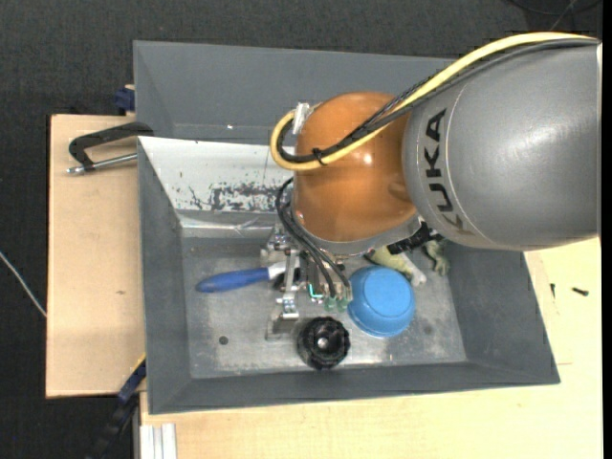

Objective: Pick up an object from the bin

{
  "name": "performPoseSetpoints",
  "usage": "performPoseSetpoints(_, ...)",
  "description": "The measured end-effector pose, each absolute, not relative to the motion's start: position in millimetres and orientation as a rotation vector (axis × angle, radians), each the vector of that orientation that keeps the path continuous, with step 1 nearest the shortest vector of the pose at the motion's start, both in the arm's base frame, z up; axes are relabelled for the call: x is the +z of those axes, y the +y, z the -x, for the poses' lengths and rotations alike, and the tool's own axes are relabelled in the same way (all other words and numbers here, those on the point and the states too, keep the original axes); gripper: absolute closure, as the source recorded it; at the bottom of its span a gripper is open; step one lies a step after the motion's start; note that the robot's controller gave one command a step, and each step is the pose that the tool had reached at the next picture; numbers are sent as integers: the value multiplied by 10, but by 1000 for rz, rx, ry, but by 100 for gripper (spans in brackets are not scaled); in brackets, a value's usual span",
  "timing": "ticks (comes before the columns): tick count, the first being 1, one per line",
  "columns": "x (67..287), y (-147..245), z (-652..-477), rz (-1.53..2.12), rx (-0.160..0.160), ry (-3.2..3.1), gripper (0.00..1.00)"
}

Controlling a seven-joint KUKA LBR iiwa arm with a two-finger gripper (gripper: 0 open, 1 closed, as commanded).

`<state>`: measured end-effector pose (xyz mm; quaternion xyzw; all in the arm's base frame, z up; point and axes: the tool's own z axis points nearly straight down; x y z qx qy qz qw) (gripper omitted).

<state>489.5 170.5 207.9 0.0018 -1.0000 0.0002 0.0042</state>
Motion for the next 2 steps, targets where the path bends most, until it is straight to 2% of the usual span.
performPoseSetpoints(1,816,1211,-5801,-105,-2,-3144,0)
performPoseSetpoints(2,738,1142,-5811,-381,-4,-3123,0)
